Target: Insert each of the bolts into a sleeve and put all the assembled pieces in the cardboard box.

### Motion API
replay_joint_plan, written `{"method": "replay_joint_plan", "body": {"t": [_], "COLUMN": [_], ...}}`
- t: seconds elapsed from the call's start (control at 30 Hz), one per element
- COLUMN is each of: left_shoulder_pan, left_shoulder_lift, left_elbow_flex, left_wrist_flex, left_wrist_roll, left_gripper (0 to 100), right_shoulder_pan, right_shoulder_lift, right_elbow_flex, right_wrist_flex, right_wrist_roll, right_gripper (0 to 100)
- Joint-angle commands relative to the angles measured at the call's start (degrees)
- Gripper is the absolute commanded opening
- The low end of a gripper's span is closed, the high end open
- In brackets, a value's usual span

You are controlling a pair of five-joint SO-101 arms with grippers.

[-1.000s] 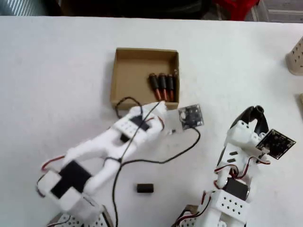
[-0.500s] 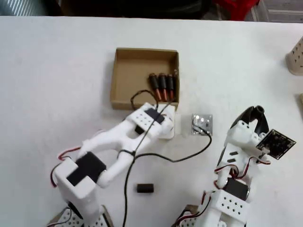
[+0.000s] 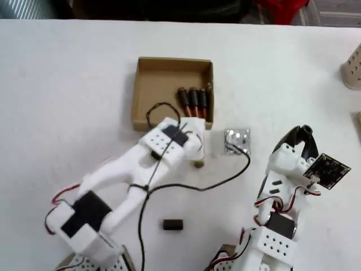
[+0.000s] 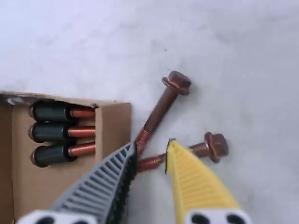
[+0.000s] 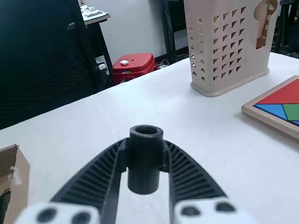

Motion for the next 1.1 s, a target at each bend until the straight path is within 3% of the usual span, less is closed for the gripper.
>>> {"method": "replay_joint_plan", "body": {"t": [0.0,0.53,0.7,0.9,1.07], "left_shoulder_pan": [-0.22,0.31,-1.36,-1.63,-1.63], "left_shoulder_lift": [-7.43,-1.45,2.68,2.95,3.30], "left_elbow_flex": [5.45,5.71,2.81,-3.43,-5.54], "left_wrist_flex": [-0.09,-3.34,-3.08,5.98,6.86], "left_wrist_roll": [-3.96,-7.38,-2.55,-1.93,-6.33], "left_gripper": [13,14,17,17,18], "right_shoulder_pan": [-0.48,-0.48,-0.57,-0.57,-0.57], "right_shoulder_lift": [-0.75,-0.66,-0.66,-0.66,-1.10], "right_elbow_flex": [0.44,0.44,0.44,0.44,0.44], "right_wrist_flex": [0.40,0.48,0.48,0.48,1.63], "right_wrist_roll": [-0.18,-0.18,-0.18,-0.18,-0.18], "right_gripper": [1.7,1.7,1.7,1.7,1.7]}}
